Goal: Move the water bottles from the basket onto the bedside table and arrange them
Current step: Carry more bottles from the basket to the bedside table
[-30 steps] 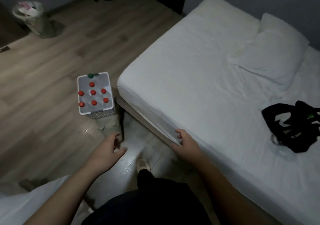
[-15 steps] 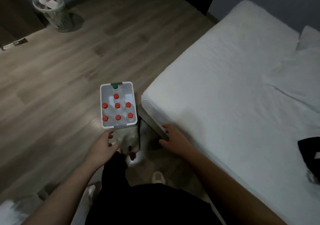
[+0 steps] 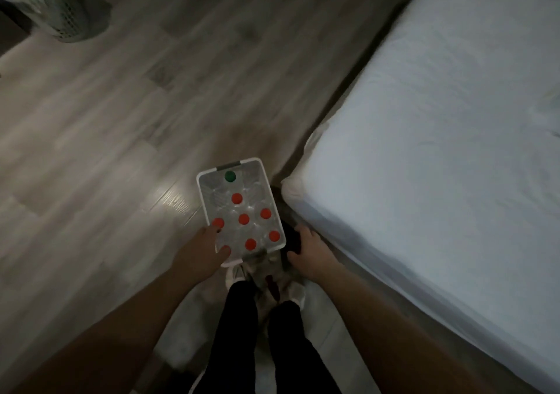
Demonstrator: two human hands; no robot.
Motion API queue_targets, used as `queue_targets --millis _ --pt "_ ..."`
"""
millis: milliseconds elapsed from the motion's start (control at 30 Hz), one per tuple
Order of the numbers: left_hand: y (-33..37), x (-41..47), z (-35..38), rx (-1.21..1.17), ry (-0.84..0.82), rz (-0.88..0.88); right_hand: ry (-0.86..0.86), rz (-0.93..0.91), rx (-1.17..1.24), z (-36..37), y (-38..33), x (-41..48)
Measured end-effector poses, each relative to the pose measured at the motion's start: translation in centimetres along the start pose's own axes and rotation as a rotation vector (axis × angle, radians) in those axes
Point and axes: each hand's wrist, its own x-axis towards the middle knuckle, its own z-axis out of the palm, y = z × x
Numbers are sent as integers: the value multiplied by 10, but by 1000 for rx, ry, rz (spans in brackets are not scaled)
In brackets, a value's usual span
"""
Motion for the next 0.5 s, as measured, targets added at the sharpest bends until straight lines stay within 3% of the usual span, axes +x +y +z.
queue_targets --millis 100,267,500 --pt "-42 57 19 12 -21 -20 -67 14 -41 15 -4 44" --pt "-17 79 17 151 30 -52 -20 41 -5 45 -6 117" --pt "-39 130 49 217 123 -102 -18 37 -74 90 6 190"
